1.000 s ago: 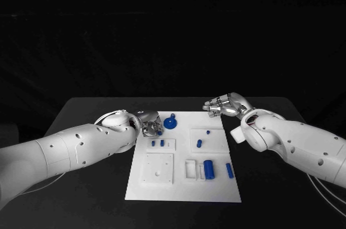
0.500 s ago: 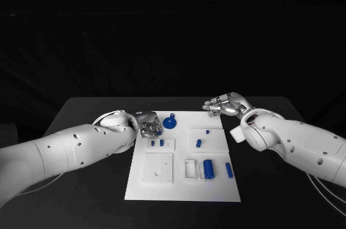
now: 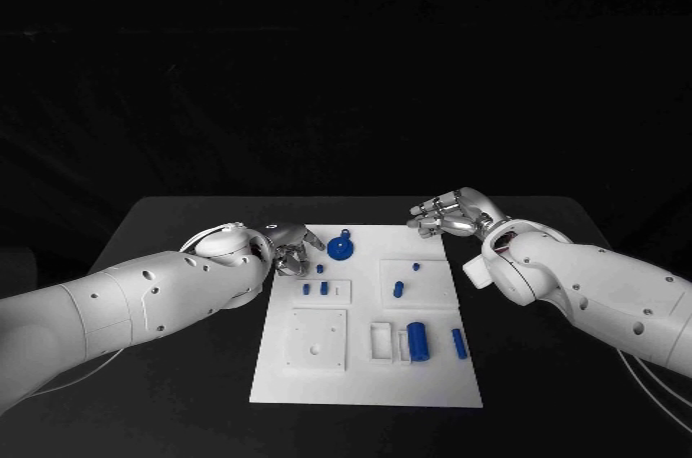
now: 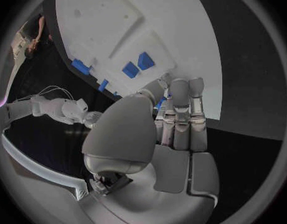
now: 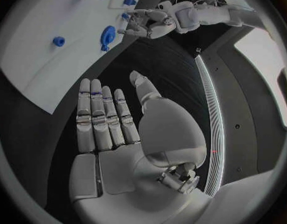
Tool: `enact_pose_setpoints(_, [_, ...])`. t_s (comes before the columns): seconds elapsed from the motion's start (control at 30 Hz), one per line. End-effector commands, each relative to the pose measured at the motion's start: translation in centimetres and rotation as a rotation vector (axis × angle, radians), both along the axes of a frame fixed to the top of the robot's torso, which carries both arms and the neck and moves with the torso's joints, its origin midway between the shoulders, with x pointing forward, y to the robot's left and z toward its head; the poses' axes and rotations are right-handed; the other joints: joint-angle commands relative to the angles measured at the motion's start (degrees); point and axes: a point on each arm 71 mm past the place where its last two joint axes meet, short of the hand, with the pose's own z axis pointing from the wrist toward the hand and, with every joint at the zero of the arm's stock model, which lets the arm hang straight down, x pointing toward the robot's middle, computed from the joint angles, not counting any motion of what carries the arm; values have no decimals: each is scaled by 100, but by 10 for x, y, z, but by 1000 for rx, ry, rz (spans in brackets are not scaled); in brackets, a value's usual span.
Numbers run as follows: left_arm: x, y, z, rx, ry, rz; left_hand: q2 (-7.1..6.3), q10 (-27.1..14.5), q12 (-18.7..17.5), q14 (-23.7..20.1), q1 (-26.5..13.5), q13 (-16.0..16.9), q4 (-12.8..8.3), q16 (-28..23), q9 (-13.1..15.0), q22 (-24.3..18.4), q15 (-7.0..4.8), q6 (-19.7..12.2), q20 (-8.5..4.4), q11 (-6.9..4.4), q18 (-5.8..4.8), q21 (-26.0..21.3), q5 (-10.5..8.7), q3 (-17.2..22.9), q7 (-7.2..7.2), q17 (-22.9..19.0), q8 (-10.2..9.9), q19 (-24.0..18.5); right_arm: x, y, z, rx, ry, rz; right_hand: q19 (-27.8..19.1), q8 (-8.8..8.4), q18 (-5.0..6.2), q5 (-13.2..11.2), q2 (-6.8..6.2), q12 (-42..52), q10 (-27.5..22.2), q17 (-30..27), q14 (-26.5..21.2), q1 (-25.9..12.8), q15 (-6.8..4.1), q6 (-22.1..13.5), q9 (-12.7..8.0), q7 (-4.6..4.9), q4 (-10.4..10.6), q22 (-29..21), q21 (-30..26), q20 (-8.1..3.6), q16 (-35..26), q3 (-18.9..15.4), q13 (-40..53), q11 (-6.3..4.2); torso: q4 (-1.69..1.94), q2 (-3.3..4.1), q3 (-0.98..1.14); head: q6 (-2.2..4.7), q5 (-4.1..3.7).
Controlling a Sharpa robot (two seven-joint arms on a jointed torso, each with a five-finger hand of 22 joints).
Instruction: Assemble the parts on the task board
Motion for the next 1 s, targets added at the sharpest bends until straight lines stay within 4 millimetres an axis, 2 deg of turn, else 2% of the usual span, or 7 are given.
enact_pose_setpoints(0.03, [2, 5, 5, -44, -51, 31, -30, -38, -15, -27, 27, 3, 3, -43, 10, 124, -10, 245, 25, 13, 85, -24, -8, 36, 142, -27, -9, -8, 0, 3, 0, -177, -65, 64, 362, -20, 127, 19, 28, -33, 184, 63, 386, 36, -155, 16, -4, 3, -199, 40, 153, -140, 69, 211, -4, -91, -4, -2, 0, 15, -2])
enact_pose_setpoints(0.1, [3, 9, 7, -67, -63, 42, -29, -34, -14, -25, 35, 3, -17, -58, 37, 128, -12, 751, 23, 10, 95, -13, 4, 89, 354, -38, 37, -12, 1, 3, -1, -243, -87, 80, 614, -14, 154, 3, 13, -42, 255, 126, 666, 44, -257, 72, 0, 14, -249, 70, 265, -243, 135, 340, -3, -126, -2, -4, 1, 15, -8])
enact_pose_setpoints(0.17, [3, 13, 9, -95, -75, 55, -65, -97, -14, -192, 52, 3, -95, -286, 77, 138, -4, 1701, 29, 41, 107, -19, 68, 218, 586, -152, 116, -111, 1, 4, -1, -309, -106, 99, 1089, -6, 199, -24, -45, -24, 429, 277, 1154, 97, -443, 151, 3, -4, -252, 176, 525, -418, 331, 422, 1, -213, 0, -6, 2, 21, -25])
enact_pose_setpoints(0.27, [4, 23, 15, -190, -68, 97, -94, 202, -7, -107, -42, 6, -113, -370, 76, 134, -46, 2113, 14, -36, 103, 38, 33, 311, 672, -225, 103, -138, -1, 7, -2, -422, -134, 139, 1504, -18, 137, -76, -134, -70, 671, 593, 1545, 105, -608, 287, 0, -60, -244, 322, 819, -654, 537, 545, -3, -308, -4, -9, 5, 51, -81])
enact_pose_setpoints(0.37, [6, 34, 20, -334, -29, 158, -68, 532, 10, -312, -124, 11, -68, -674, 84, 76, -74, 2400, 3, -125, 19, -112, 11, 187, 668, -369, 105, -340, -3, 12, -2, -528, -155, 178, 1816, -29, 75, -221, -220, -84, 870, 1384, 1546, 29, -737, 377, -4, -111, -223, 568, 1204, -842, 1440, 724, -4, -384, -1, -11, 1, 62, -137])
enact_pose_setpoints(0.63, [0, 58, 34, -683, 57, 270, 35, 450, 4, -628, -233, 10, 98, -2114, 81, -493, 54, 2498, 86, -88, -192, -1061, -45, -314, 667, -982, 62, -665, -9, 23, -1, -766, -208, 236, 1981, -21, 28, -549, -405, -75, 819, 3127, 1401, -300, -800, 455, 1, -177, -160, 1395, 2203, -952, 3000, 1325, 3, -422, 4, -7, -8, 87, -226])
enact_pose_setpoints(1.0, [-14, 68, 45, -858, 107, 287, 30, 10, 5, -275, -200, 4, 195, -4523, 81, -1346, 302, 2380, 339, 83, -191, -2153, -47, -499, 715, -1476, 64, -731, -13, 33, 1, -919, -262, 241, 1723, -20, 139, -938, -606, -76, 567, 3692, 1234, -183, -744, 415, 0, -198, 164, 2302, 2958, -887, 3837, 1299, 4, -369, -1, 2, -9, 88, -208])
